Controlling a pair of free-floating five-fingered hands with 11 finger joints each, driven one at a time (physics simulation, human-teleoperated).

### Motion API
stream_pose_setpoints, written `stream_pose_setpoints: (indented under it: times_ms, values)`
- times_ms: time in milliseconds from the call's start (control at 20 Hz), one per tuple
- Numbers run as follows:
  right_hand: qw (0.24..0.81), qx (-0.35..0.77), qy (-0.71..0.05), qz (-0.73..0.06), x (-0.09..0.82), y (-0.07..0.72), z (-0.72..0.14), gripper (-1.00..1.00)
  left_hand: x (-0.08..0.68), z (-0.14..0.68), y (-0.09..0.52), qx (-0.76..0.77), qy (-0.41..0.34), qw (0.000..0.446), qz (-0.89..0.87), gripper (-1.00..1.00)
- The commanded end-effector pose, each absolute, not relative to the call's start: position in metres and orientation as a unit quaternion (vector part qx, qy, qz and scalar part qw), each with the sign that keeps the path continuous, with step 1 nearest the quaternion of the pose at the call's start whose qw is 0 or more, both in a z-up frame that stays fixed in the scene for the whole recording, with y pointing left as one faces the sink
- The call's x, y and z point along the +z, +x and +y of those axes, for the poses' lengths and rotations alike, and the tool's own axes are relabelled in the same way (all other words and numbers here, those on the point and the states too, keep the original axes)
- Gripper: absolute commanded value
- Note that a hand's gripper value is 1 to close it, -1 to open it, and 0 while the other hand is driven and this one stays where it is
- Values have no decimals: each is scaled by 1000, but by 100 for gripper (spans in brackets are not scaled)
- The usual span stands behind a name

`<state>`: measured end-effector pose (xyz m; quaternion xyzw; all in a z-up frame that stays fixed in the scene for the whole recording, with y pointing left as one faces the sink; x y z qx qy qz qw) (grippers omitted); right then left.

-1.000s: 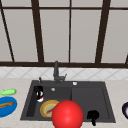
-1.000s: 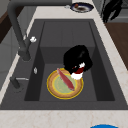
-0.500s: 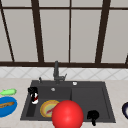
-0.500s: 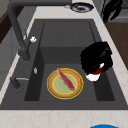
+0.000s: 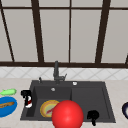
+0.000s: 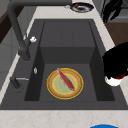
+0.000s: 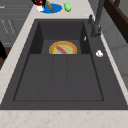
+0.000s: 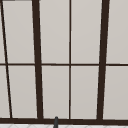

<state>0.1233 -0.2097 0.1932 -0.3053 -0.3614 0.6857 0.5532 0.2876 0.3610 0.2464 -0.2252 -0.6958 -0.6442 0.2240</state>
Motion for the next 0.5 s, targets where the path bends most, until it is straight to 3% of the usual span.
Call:
stream_pose_setpoints:
  times_ms: [0, 450]
  values:
    - [553, 686, -305, -361, 193, 123, -210, 0, 252, 379, 264, -650, -223, 226, -690, 100]
    - [553, 686, -305, -361, 193, 123, -210, 0, 248, 432, 222, -642, -214, 235, -698, 100]
